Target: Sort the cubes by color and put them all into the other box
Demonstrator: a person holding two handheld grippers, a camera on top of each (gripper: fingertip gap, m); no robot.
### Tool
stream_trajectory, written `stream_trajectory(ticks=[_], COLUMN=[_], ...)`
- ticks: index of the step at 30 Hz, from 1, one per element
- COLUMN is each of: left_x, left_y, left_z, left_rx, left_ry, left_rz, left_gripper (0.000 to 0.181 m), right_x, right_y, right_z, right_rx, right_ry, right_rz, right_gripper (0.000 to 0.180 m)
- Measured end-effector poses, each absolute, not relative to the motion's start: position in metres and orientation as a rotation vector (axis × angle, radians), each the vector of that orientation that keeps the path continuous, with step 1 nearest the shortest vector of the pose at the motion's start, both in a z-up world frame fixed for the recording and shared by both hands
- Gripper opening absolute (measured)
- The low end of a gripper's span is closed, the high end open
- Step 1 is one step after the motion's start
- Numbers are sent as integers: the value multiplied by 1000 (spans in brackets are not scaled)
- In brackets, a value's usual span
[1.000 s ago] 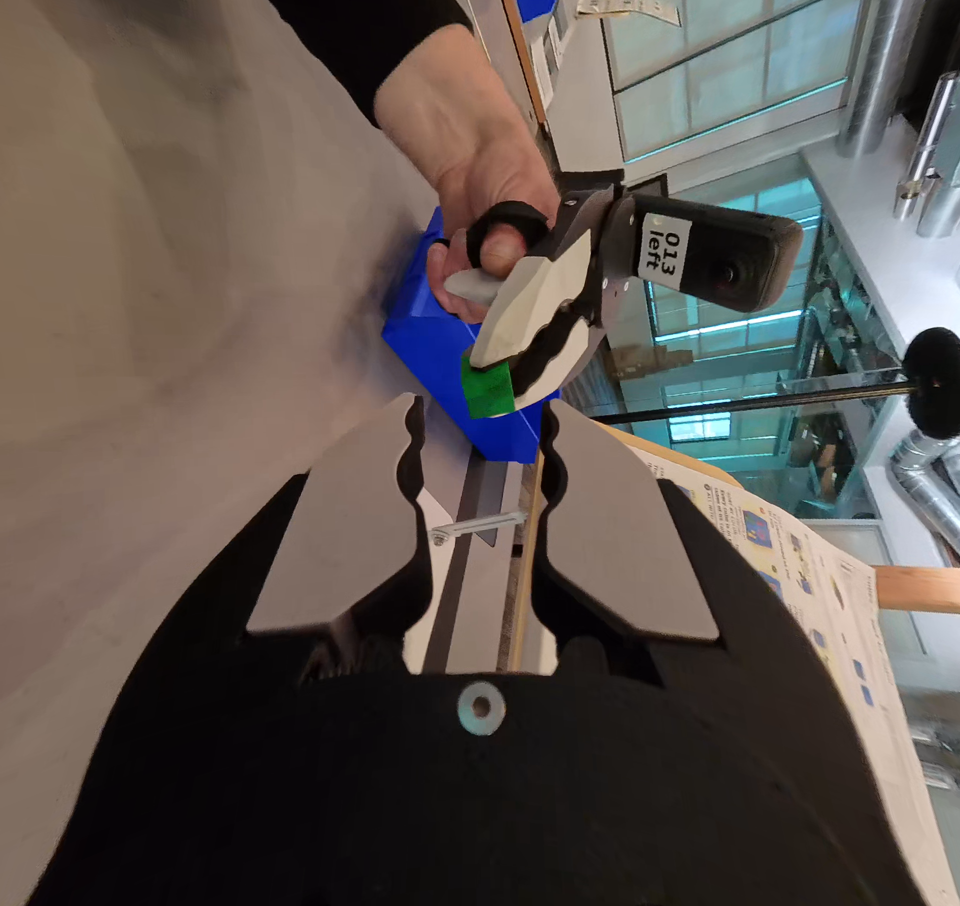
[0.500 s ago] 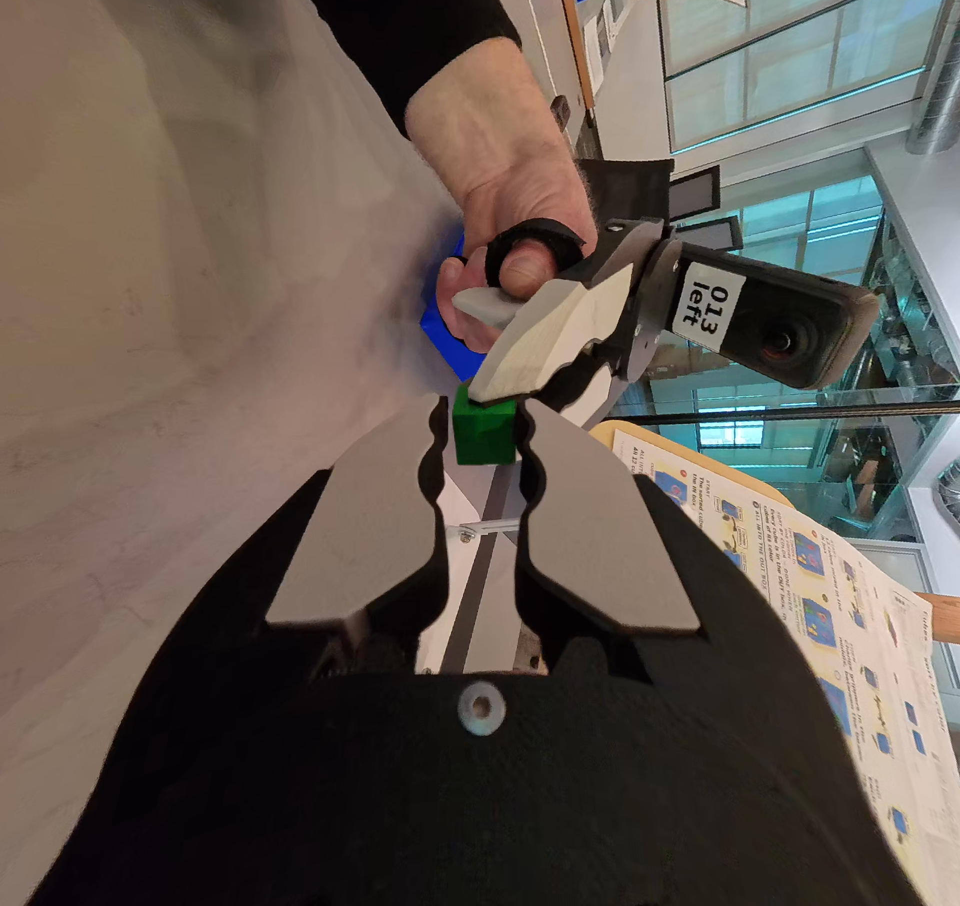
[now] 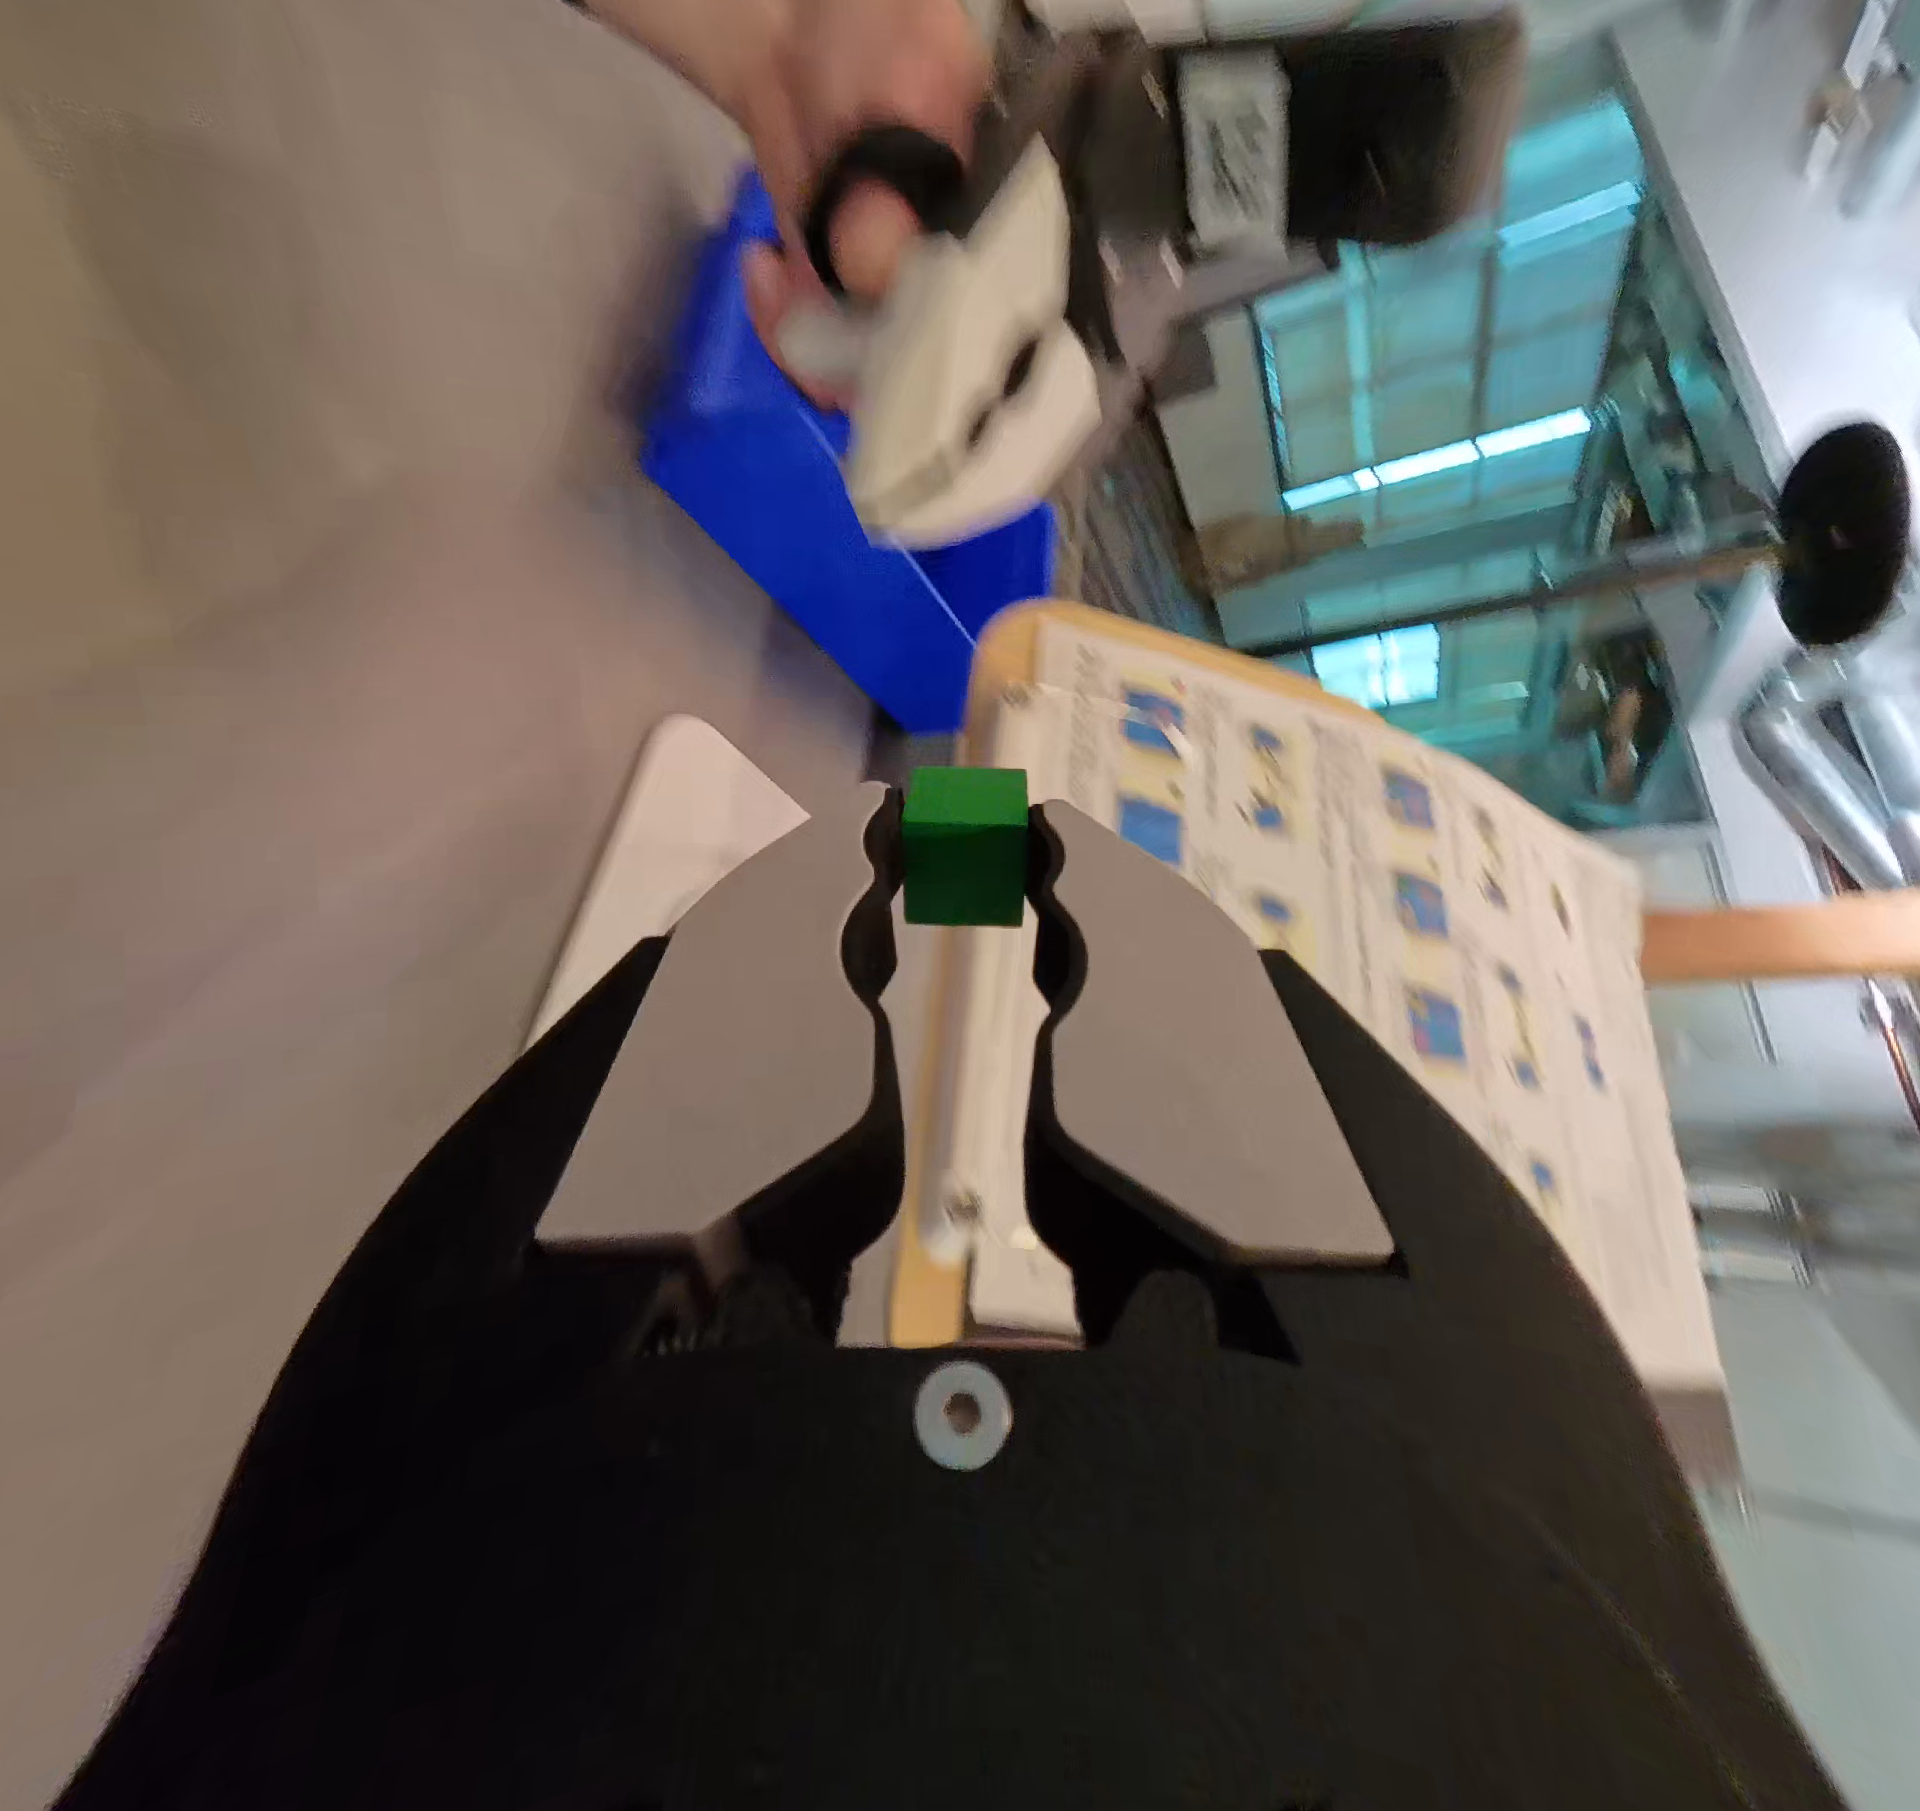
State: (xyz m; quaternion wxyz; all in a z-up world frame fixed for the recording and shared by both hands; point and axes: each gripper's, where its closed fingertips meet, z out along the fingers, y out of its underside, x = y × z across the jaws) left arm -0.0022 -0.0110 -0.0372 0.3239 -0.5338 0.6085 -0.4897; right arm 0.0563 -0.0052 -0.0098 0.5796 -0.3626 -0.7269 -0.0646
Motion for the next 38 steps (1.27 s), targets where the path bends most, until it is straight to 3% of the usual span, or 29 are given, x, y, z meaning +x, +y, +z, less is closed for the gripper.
stream_trajectory(ticks=[4, 7, 12, 19, 32, 34, 38], left_x=[-35, -57, -93, -116, -140, -145, -157], left_y=[12, 26, 50, 64, 86, 89, 97], left_z=[-19, -8, 3, -1, -20, -23, -32], left_rx=[-1436, -1474, -1551, -1621, -1752, -1775, -1825], left_ry=[1516, 1458, 1352, 1295, 1256, 1250, 1236], left_rz=[-1105, -982, -776, -699, -564, -528, -438], left_gripper=[0, 0, 0, 0, 0, 0, 1], right_x=[134, 201, 301, 355, 407, 416, 413], right_y=[48, 95, 159, 186, 186, 187, 187], right_z=[32, 31, -28, -120, -187, -188, -182], right_rx=[-1047, -1290, -1739, -2192, -2569, -2595, -2572], right_ry=[-1470, -1321, -1156, -1086, -869, -813, -823], right_rz=[-232, -259, -319, -335, -332, -385, -378], right_gripper=[22, 22, 23, 23, 24, 56, 58])
